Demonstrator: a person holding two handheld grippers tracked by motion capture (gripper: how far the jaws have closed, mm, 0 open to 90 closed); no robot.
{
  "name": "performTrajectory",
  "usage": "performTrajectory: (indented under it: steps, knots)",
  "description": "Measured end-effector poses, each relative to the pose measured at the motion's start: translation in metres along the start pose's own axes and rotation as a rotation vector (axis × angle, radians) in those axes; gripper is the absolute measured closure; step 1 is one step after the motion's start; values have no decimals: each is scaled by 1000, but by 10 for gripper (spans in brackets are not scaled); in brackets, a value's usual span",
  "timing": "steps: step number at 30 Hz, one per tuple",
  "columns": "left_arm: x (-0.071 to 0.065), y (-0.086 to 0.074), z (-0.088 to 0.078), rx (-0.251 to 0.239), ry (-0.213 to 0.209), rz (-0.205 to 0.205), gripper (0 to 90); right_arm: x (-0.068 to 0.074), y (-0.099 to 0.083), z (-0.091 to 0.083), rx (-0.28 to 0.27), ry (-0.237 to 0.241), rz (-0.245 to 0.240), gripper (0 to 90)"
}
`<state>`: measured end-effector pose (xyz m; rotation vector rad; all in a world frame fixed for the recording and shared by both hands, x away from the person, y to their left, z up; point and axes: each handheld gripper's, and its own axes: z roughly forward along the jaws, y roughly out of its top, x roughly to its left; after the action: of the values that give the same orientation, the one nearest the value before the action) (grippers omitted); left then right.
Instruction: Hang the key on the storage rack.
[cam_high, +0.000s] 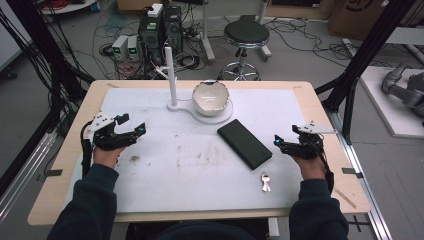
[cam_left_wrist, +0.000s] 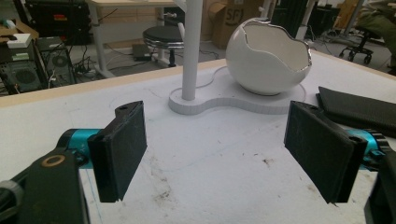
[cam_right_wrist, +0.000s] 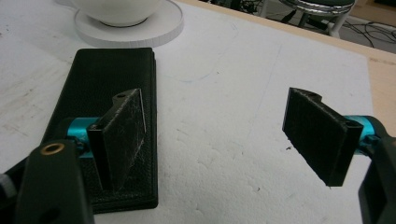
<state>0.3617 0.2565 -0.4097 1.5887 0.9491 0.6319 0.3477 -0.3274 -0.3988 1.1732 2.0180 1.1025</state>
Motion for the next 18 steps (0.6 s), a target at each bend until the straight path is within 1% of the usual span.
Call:
performTrajectory:
  steps: [5, 6, 9, 12, 13, 14, 16, 17, 18]
  knots:
    - [2, -1, 1, 4, 4, -6, 216, 0, -1, 1, -7, 14, 1, 213]
    - [4, -2, 2, 12, 6, -14, 217, -1, -1, 1, -8, 16, -3, 213]
    - [4, -2, 2, 14, 4, -10, 217, -1, -3, 0, -5, 18, 2, 213]
    - [2, -2, 3, 10, -1, -9, 226, 3, -3, -4, -6, 26, -10, 214]
    - [2, -3, 4, 21, -7, -2, 229, 4, -3, -5, -8, 32, -14, 214]
    - [2, -3, 4, 26, -6, -4, 229, 7, -3, -6, -7, 36, -16, 215]
    - [1, -2, 1, 21, -13, -3, 229, 12, -1, -9, -11, 52, -21, 218]
    - [0, -2, 0, 16, -14, -4, 232, 16, -1, -12, -11, 64, -20, 238]
    - [0, -2, 0, 16, -14, -4, 236, 16, -1, -12, -11, 64, -20, 238]
